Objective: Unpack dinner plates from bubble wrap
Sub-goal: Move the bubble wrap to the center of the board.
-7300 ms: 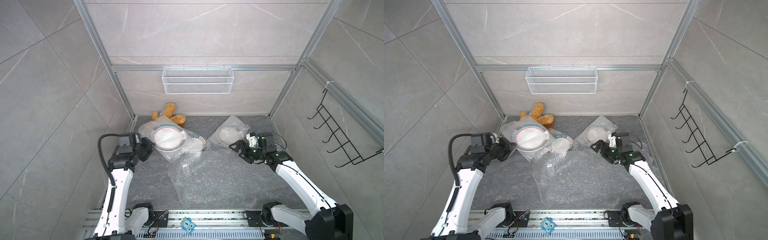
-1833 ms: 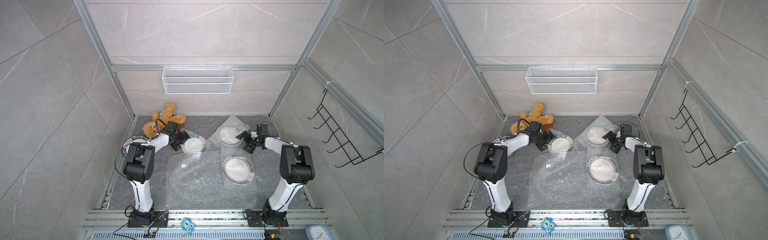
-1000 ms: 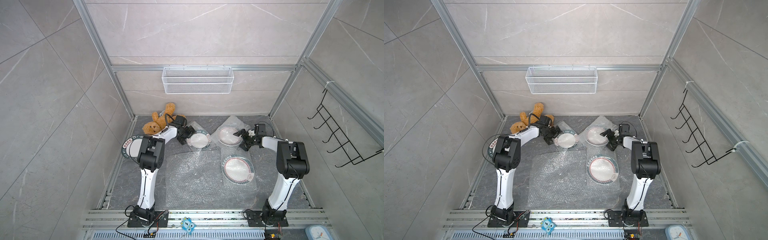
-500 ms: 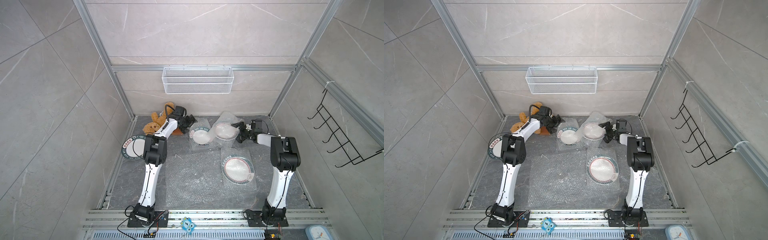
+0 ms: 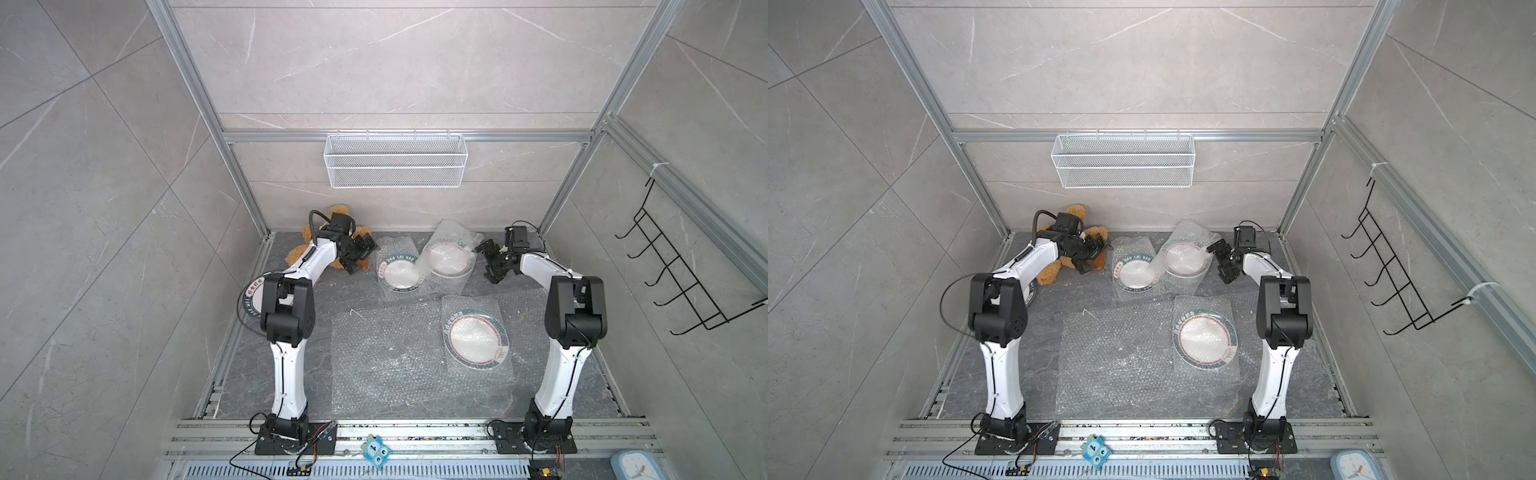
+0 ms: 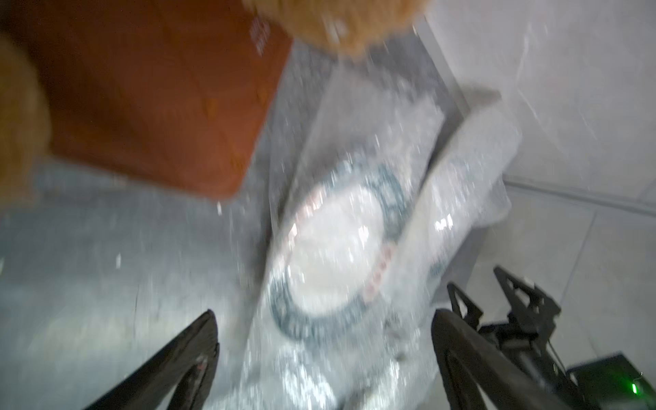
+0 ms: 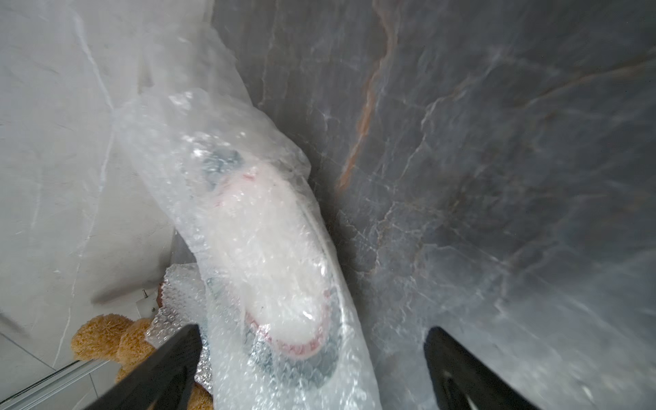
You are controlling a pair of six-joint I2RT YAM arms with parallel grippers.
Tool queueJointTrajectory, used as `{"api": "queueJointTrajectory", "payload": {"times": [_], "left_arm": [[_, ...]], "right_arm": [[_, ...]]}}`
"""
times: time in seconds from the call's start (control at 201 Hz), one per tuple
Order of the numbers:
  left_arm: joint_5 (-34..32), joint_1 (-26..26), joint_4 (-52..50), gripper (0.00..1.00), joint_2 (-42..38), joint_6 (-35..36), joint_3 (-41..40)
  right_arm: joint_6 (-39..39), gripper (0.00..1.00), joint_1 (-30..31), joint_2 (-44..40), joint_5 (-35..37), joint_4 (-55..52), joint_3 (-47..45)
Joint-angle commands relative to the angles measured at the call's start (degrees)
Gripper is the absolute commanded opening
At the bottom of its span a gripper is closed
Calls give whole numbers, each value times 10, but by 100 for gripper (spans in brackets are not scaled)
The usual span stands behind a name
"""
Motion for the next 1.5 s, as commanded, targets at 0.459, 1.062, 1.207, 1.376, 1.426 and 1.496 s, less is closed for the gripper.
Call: {"api": "queueJointTrajectory", "payload": {"times": [0.459,1.062,1.207,1.376,1.426,1.496], "left_arm": [[-176,-47,-120,95,-502,-56,-526],[-182,-46,-44,84,-430,-58,-602],[-171,-46,-9,80,-406,-57,-612],[-167,-46,19,66,-400,-58,-622],[-170,-46,20,60,-403,-58,-623],[-180,-46,16,49,-405,-60,-625]], "right_arm": [[-68,100,-1,-444,-9,-28,-344],[-130,100,0,-563,-81,-143,-425],[-129,100,0,-558,-90,-140,-422],[-127,100,0,-558,-94,-135,-428],[-125,100,0,-558,-96,-133,-430],[-123,100,0,-558,-99,-130,-434]]}}
